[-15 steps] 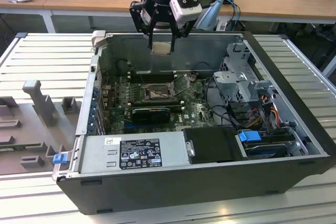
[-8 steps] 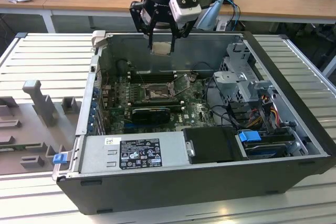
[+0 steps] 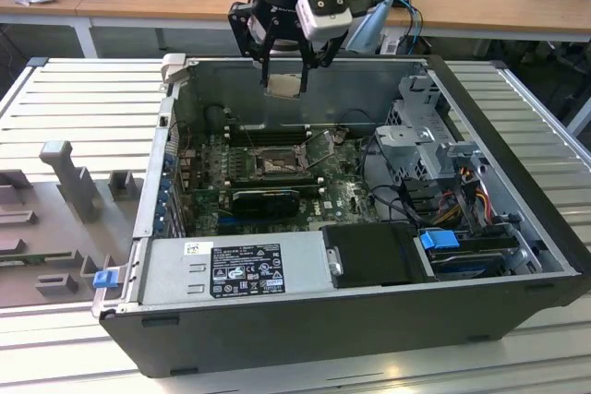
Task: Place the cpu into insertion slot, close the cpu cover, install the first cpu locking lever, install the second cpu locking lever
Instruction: 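Place the cpu into insertion slot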
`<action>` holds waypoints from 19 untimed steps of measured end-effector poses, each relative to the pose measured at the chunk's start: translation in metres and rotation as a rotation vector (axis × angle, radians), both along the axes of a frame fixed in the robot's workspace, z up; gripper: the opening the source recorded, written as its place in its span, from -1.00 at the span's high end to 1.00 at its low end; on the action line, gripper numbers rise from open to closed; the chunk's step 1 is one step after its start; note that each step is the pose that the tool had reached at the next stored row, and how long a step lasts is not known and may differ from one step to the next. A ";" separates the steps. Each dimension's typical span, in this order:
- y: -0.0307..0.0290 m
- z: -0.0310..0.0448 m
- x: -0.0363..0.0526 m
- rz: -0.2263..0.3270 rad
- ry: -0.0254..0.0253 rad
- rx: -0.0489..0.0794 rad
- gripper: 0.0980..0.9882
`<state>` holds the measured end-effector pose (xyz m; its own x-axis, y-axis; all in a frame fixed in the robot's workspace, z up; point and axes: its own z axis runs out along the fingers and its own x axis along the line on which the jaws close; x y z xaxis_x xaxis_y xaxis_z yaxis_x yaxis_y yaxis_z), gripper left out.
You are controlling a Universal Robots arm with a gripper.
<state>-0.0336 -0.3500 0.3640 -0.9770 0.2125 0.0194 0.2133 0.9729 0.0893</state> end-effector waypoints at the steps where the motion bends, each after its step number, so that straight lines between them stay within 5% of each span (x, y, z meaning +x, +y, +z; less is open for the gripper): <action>1: 0.0000 -0.0001 0.0000 -0.003 0.0000 0.000 0.02; 19: 0.0000 -0.0013 0.0000 -0.049 0.0000 0.000 0.02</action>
